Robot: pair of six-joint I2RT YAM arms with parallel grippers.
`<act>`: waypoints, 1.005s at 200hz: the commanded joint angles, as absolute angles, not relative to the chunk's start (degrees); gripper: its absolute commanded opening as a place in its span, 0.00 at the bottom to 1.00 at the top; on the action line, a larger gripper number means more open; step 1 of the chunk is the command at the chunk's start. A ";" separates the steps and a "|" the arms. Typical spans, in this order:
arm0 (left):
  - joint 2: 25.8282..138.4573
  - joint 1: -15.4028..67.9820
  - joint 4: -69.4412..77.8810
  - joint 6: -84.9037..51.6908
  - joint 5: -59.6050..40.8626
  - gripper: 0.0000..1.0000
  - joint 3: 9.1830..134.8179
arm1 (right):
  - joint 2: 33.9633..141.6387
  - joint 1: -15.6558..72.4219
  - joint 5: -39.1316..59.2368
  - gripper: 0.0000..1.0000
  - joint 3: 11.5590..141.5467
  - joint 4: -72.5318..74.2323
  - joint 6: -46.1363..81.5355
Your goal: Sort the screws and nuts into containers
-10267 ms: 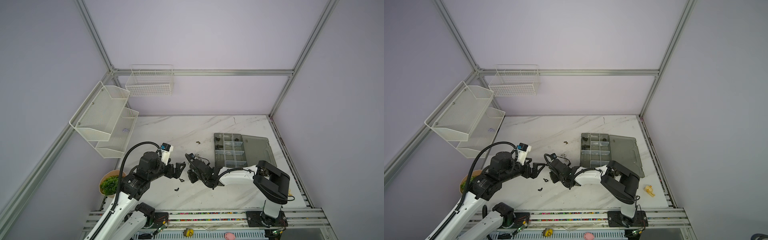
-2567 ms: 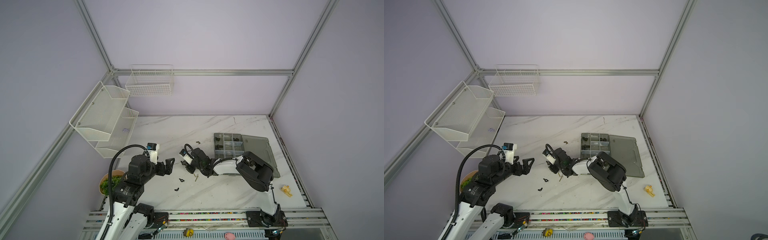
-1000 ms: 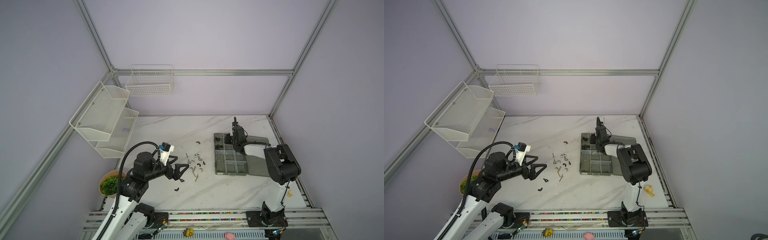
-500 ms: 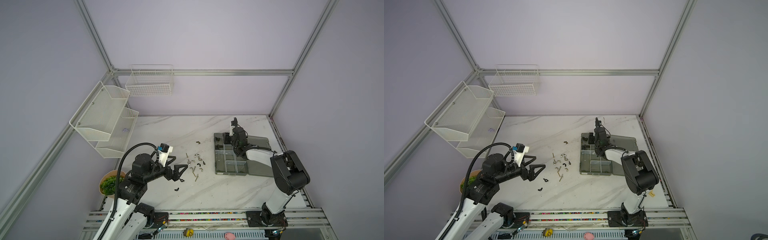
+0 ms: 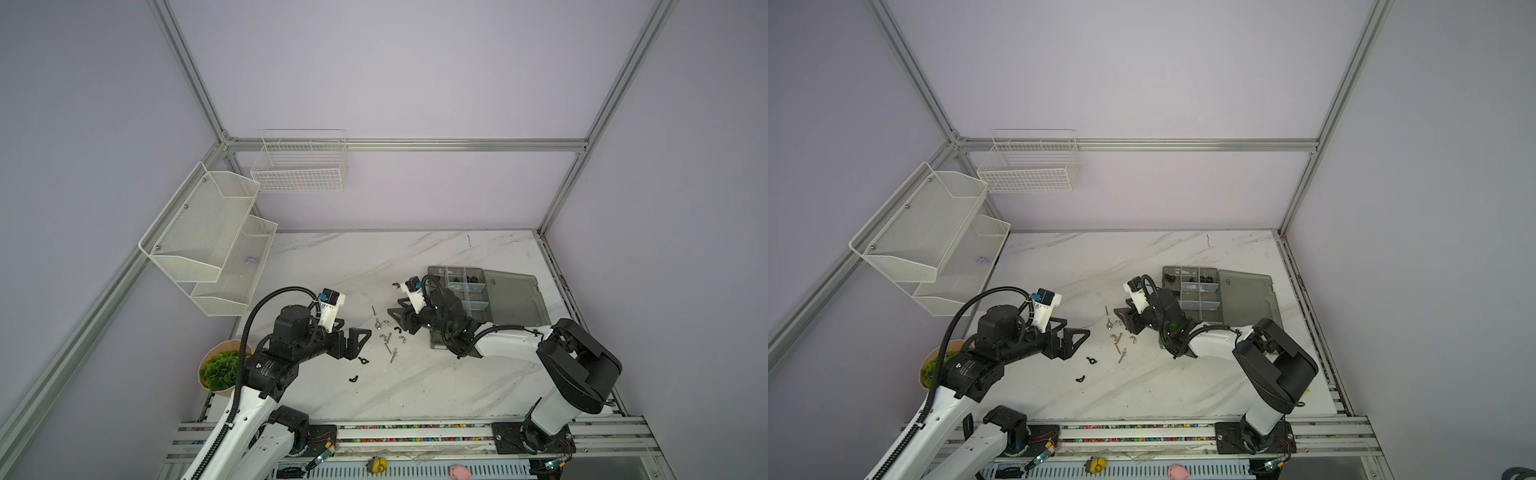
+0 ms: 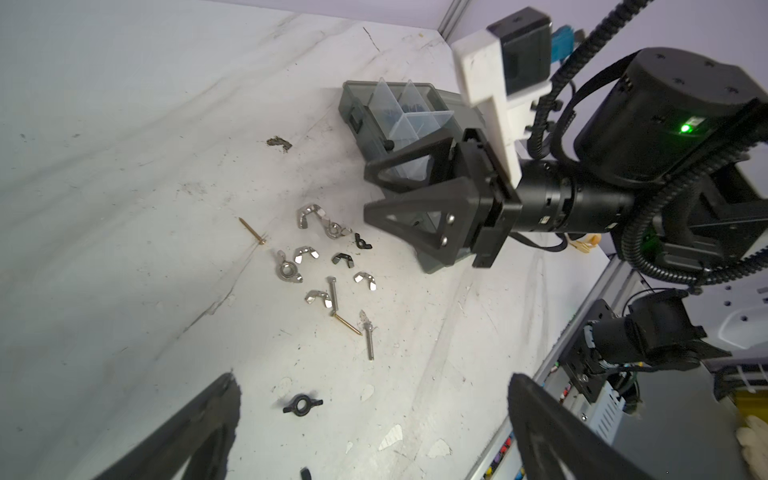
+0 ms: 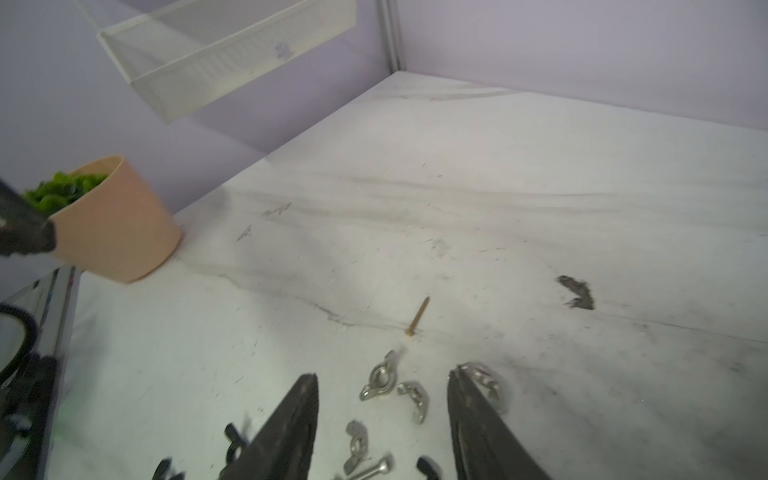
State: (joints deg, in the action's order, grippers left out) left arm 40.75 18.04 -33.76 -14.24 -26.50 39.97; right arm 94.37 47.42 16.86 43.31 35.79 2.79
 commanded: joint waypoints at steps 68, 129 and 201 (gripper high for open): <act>44.41 18.19 -37.98 -27.93 -19.54 1.00 44.80 | 96.10 56.12 22.39 0.48 41.24 33.38 -4.82; 44.71 18.19 -45.79 -25.76 -15.93 1.00 50.30 | 99.78 60.99 18.78 0.44 44.68 29.18 -7.74; 40.59 18.16 -44.91 -24.35 -18.13 0.99 49.83 | 104.86 62.78 15.46 0.37 48.96 25.14 -8.63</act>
State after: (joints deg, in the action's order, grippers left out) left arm 41.80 18.04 -44.88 -25.80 -17.78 45.17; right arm 103.26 61.60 17.54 46.81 28.27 -6.37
